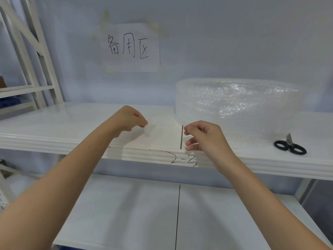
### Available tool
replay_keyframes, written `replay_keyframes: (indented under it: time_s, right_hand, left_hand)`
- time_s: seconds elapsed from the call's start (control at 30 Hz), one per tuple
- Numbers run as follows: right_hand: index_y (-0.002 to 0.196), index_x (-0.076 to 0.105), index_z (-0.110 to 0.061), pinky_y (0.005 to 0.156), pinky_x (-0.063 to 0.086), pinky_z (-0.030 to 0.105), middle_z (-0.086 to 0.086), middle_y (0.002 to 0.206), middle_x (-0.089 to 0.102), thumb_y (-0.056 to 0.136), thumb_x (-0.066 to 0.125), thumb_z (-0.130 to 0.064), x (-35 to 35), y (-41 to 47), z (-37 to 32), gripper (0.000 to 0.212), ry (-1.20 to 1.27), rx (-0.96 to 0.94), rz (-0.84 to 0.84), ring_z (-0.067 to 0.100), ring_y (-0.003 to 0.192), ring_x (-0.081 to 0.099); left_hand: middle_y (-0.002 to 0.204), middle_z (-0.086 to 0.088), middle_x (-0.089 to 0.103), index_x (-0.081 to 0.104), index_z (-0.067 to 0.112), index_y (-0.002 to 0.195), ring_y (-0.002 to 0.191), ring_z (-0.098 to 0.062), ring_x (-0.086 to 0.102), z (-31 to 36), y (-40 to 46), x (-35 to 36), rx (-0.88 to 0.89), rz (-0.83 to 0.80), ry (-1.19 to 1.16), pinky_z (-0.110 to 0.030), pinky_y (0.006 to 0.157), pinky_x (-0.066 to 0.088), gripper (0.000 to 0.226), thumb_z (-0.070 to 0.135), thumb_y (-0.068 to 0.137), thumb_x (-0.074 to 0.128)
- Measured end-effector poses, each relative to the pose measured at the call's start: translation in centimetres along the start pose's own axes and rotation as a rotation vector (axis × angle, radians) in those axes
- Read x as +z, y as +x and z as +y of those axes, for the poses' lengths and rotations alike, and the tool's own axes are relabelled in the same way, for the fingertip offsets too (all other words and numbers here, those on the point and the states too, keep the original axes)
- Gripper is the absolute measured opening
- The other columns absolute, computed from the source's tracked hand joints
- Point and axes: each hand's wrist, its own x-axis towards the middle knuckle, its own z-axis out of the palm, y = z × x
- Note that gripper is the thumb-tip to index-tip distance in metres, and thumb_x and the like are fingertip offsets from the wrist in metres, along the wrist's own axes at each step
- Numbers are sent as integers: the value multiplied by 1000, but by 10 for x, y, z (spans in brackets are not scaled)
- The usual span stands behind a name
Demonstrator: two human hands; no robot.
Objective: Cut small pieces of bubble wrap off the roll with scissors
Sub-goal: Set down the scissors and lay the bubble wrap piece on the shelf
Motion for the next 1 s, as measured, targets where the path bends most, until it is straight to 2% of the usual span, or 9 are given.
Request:
replay_keyframes:
  time_s: [0.17,0.3,0.47,0.57,0.7,0.9,1.0]
  right_hand:
    - [92,70,-3,60,59,32,10,89,65,91,58,-11,-4,-2,-1,15,11,0,4,15,55,62]
    - [91,70,-3,60,58,32,10,87,65,92,56,-9,-8,-4,-2,15,16,-4,11,16,54,61]
    - [91,70,-4,60,59,32,10,87,66,92,56,-9,-13,-5,-2,15,23,2,24,17,53,61]
    - [90,70,-5,58,58,32,11,87,66,92,57,-9,-15,-7,-2,15,31,1,25,16,53,61]
    - [92,70,-4,58,58,32,13,87,66,93,56,-9,-16,-8,-2,15,30,1,24,17,54,61]
    - [94,70,-3,58,57,30,13,88,67,93,56,-8,-21,-11,-3,15,17,3,35,18,55,61]
    - [92,70,-4,56,55,30,12,87,67,93,55,-8,-26,-15,-6,15,10,-15,48,18,55,61]
  left_hand:
    - [101,-12,74,76,0,91,83,-22,58,-5,13,3,-19,61,141,-25,62,42,14,11,84,72]
    - [100,-14,75,76,-3,90,97,-28,67,-9,17,9,-12,109,269,-34,80,52,15,10,84,72]
    - [97,-13,75,77,0,89,83,-27,65,-13,23,4,-55,165,341,-29,69,49,12,8,83,71]
    - [96,-14,74,76,0,91,87,-30,68,-14,25,3,-50,222,373,-34,75,55,12,3,84,67]
    - [98,-14,74,76,0,93,87,-30,67,-17,27,2,-51,239,406,-35,78,55,12,6,85,69]
    - [100,-14,74,75,2,95,91,-31,67,-18,25,-1,-49,288,414,-33,75,51,12,7,88,66]
    - [93,-13,73,75,2,87,82,-29,64,-17,23,-3,-8,335,398,-32,67,46,14,5,89,62]
